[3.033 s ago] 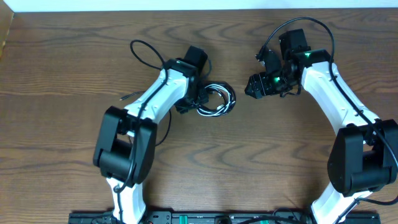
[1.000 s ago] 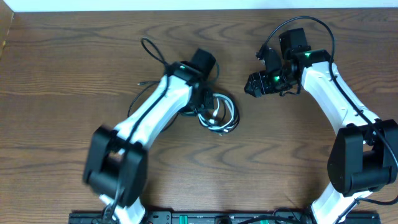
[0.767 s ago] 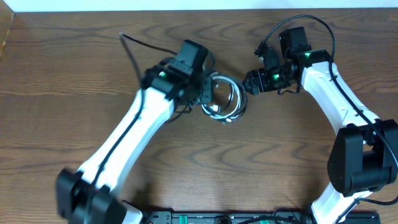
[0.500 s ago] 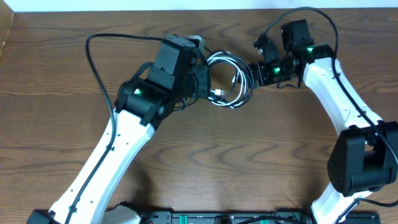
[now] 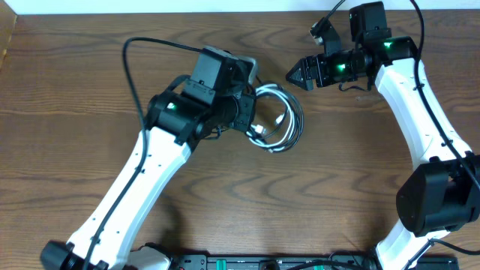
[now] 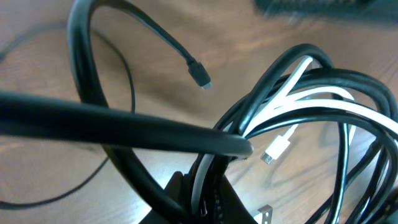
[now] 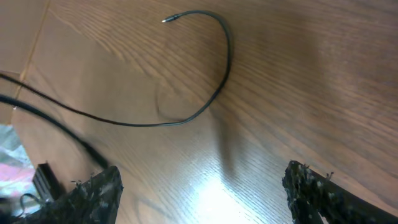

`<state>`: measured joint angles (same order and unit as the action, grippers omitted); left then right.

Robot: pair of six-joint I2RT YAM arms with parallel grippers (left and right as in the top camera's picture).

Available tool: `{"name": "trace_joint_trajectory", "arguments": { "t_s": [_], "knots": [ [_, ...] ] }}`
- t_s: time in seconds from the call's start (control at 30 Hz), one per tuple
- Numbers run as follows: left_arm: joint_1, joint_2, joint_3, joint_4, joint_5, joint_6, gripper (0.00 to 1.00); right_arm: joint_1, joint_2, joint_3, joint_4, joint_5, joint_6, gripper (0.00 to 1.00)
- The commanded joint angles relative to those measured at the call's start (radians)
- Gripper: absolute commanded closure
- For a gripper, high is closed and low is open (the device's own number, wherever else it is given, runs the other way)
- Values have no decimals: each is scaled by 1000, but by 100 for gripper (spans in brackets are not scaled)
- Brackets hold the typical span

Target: Untangle cables

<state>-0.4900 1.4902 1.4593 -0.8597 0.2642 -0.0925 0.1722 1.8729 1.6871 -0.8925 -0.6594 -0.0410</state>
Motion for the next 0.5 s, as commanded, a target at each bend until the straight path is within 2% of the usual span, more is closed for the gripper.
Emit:
{"name": "trace_joint_trajectory", "arguments": {
  "t_s": [0.0, 0.3, 0.47],
  "knots": [
    [2, 74, 24, -50, 20, 62, 93, -2, -23, 21, 2, -48, -20, 20],
    [19, 176, 28, -285, -23, 63, 93, 0, -23, 20, 7, 14, -18, 20],
    [98, 176, 170, -422, -97, 62, 92, -3, -23, 20, 25, 15, -16, 20]
  ]
}}
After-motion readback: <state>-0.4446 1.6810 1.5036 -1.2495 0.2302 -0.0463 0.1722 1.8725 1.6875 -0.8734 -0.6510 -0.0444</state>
